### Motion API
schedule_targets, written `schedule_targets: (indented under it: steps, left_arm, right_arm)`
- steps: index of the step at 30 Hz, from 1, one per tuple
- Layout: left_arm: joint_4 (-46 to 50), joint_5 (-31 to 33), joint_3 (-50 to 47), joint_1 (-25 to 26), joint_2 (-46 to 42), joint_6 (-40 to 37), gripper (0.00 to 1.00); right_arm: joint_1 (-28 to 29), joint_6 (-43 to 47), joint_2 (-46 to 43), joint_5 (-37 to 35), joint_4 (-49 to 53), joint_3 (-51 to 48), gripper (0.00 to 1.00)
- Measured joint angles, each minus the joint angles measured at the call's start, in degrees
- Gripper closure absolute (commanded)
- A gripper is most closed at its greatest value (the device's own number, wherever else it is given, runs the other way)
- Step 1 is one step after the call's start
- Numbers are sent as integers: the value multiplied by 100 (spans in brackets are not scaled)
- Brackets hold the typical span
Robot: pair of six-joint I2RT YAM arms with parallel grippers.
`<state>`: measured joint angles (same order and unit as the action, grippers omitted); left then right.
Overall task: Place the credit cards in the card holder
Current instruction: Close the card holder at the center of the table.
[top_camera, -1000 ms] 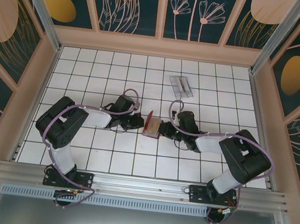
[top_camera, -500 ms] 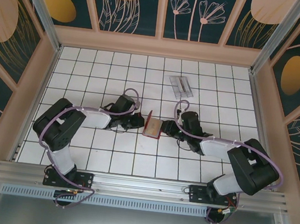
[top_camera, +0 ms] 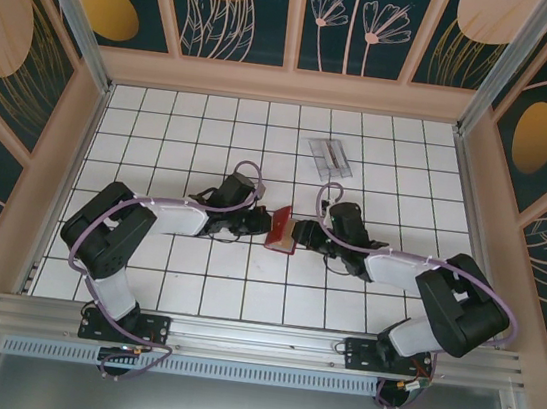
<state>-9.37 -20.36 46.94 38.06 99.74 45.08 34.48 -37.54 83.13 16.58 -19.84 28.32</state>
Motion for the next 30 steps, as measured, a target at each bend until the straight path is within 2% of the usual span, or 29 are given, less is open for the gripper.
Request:
schedule_targets:
  steps: [2,4,9,15,21,30]
  left_arm:
    - [28,20,0,0,0,0,89]
    - [66,31,2,0,0,0,89]
    - [107,50,13,0,0,-2,88]
    - [109,140,39,17,0,-2,88]
    - [240,243,365,177,107,-72,87]
    - [343,398,684,391,452,-251,87]
  right_arm:
    - [15,83,68,-9,48,109,56]
    - [59,179,186,-79,127,258,60]
    - [164,326,361,-398,382,485,79]
    - [162,461,133,-739,546,450,95]
    - [162,463,-109,-866,595,299,100]
    - [116,404,-691,-970,612,-37,100]
